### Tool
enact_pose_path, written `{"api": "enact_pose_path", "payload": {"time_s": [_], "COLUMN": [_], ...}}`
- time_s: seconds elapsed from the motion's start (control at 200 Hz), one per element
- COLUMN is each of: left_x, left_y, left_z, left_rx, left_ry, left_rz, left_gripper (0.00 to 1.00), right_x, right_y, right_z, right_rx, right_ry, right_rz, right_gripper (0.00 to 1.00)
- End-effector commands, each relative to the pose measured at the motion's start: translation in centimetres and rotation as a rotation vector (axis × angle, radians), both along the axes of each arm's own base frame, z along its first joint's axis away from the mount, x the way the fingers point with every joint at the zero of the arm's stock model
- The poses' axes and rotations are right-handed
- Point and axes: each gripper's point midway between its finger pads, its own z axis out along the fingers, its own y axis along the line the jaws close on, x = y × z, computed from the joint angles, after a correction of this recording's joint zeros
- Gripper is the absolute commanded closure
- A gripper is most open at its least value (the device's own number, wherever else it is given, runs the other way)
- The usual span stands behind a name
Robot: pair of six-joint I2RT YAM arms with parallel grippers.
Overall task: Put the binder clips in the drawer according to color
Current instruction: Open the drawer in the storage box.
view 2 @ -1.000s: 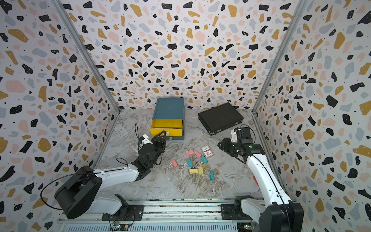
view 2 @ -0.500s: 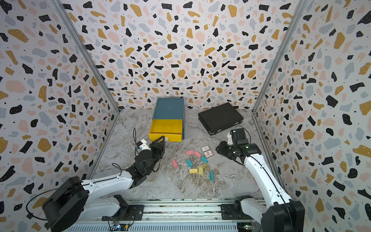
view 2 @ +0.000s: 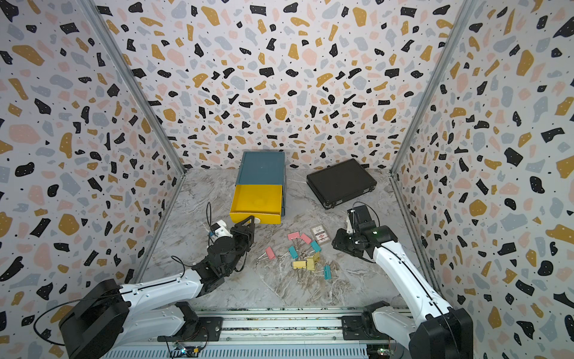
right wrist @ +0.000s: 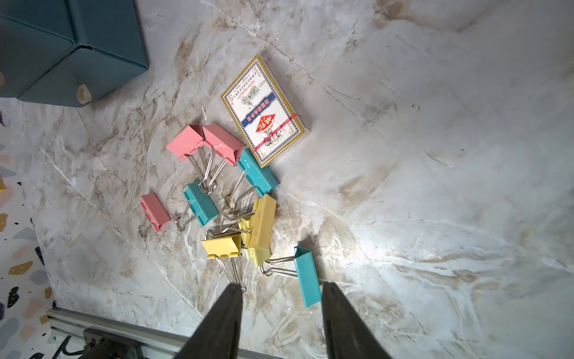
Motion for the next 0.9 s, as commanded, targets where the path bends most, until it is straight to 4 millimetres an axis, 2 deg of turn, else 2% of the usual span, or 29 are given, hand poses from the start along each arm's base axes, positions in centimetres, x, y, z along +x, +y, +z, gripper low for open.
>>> {"api": "enact_pose_path", "payload": {"time_s": [0.0,0.075,0.195,0.325,0.551,0.691,0.786,0.896], "left_x": [-0.1,0.0,0.0,-0.2,-0.7,-1.3,-2.2,-3.4], "left_y": [-0.3,-0.3,-0.7,-0.9,-1.1,-1.3,-1.0,-0.2], "left_z": [0.5,0.5,0.3,-0.1,-0.1,0.1,-0.1,-0.3], "left_rx": [0.02,0.022,0.028,0.042,0.094,0.156,0.204,0.261], "left_ry": [-0.016,-0.016,0.0,0.02,0.068,0.104,0.147,0.188], "left_rz": [-0.014,-0.015,-0.032,-0.05,-0.085,-0.13,-0.156,-0.183], "left_gripper": [0.62,0.59,0.41,0.36,0.25,0.17,0.15,0.12], "right_x": [-1.4,-1.9,-3.0,-4.7,-8.0,-7.5,-7.0,-6.9], "right_y": [-0.6,-0.4,-0.3,-0.3,0.7,2.4,2.8,3.0], "right_z": [-0.5,-1.1,-2.1,-3.2,-6.5,-7.2,-7.8,-9.5], "right_rx": [-0.051,-0.058,-0.087,-0.118,-0.125,-0.064,-0.064,-0.078], "right_ry": [0.033,0.054,0.092,0.134,0.231,0.212,0.213,0.248], "right_rz": [-0.006,0.009,0.035,0.069,0.16,0.21,0.228,0.24], "right_gripper": [0.53,0.53,0.53,0.51,0.47,0.44,0.43,0.43]}}
